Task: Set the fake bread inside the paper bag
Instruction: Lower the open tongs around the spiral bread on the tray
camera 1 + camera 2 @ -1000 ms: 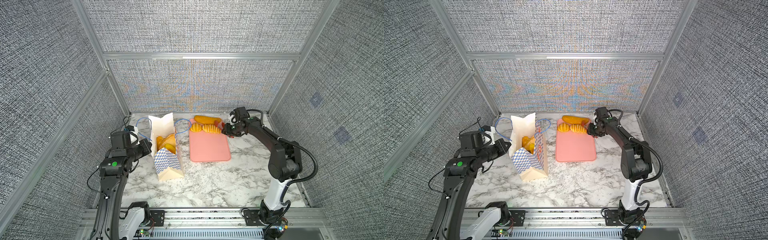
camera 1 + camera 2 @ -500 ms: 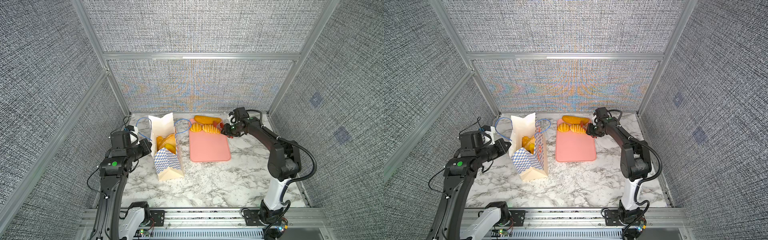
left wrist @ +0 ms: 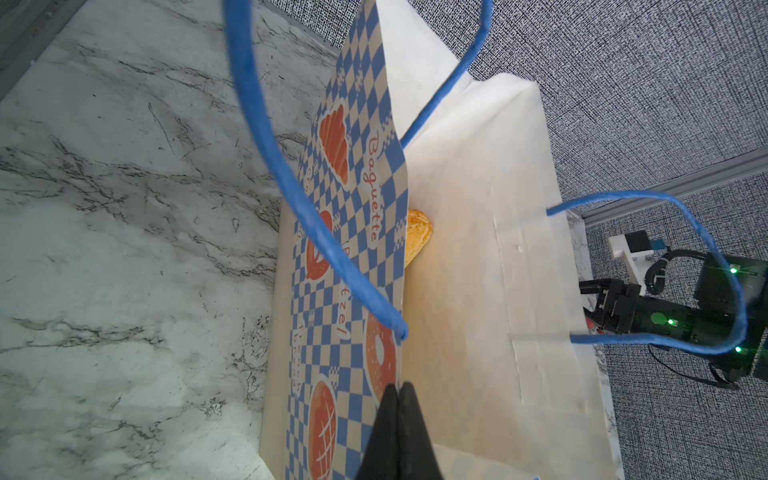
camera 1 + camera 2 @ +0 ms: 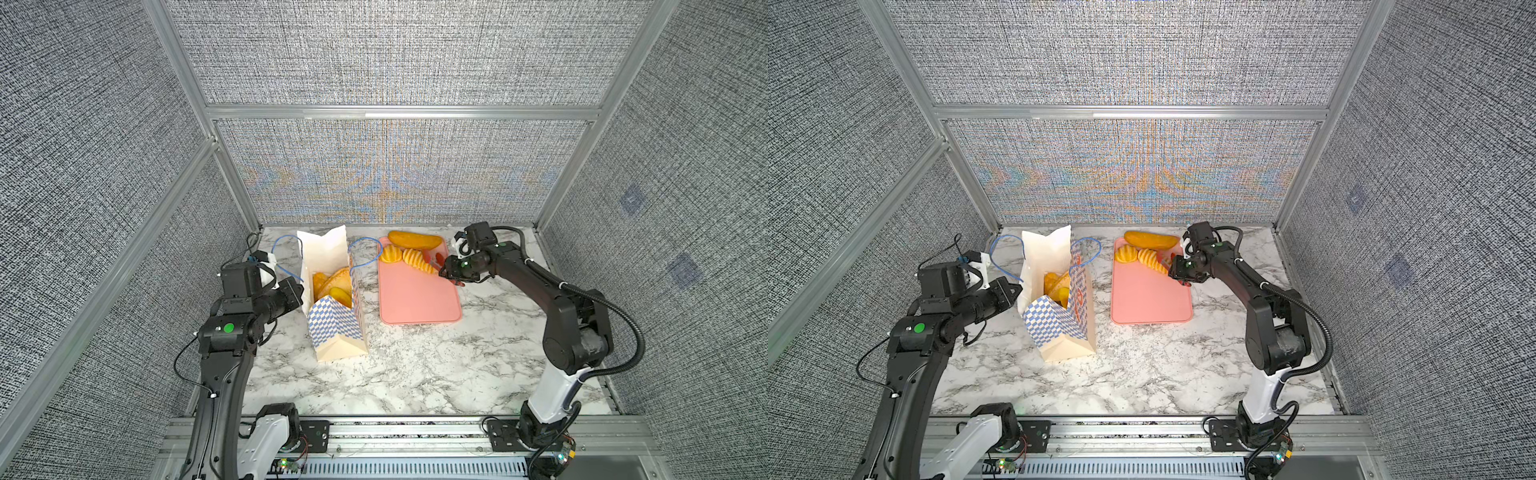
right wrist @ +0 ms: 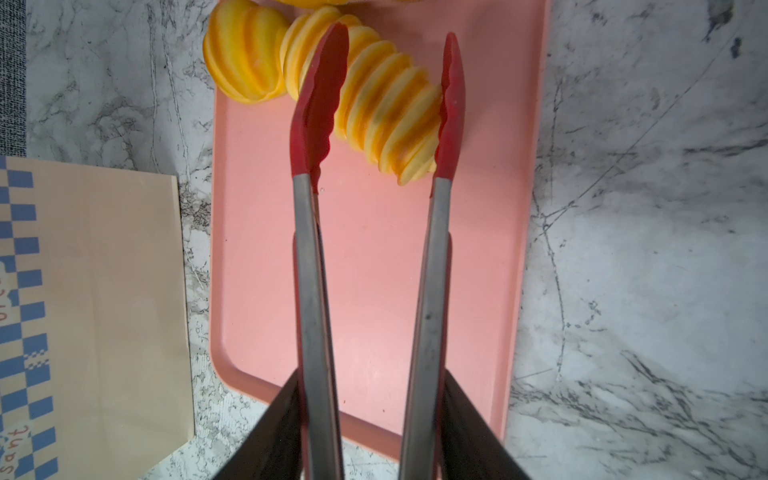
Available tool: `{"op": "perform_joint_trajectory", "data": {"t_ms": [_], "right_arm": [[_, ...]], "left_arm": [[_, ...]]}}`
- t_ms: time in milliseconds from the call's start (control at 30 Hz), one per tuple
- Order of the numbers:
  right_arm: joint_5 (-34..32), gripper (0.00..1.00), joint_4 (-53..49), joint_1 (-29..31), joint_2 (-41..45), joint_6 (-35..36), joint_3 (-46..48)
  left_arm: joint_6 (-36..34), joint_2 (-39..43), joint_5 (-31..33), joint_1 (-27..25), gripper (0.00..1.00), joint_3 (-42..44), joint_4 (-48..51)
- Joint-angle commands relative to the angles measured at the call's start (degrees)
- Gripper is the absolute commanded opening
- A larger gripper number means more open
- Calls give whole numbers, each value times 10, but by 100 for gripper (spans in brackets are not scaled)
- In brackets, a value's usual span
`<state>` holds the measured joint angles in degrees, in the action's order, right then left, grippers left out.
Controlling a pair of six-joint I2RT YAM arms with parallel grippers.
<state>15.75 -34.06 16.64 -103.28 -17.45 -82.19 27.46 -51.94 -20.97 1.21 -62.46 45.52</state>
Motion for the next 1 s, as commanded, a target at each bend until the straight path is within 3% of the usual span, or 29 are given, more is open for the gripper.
{"op": "perform_joint_trajectory", "data": {"t_ms": [0,200,500,967], "right_arm": [[13,48,13,12,23,-4,17],[0,48,8,53,56,-12,52],[-91,48,-36,98,82,-13,52],[-149,51,-57,148,37,-38,-1]], "left_arm": [[0,0,2,0,3,-2,-3],[2,-1,2,0,3,-2,-6],[2,1,1,0,3,1,-6],[1,4,0,0,3,10,-10]]}}
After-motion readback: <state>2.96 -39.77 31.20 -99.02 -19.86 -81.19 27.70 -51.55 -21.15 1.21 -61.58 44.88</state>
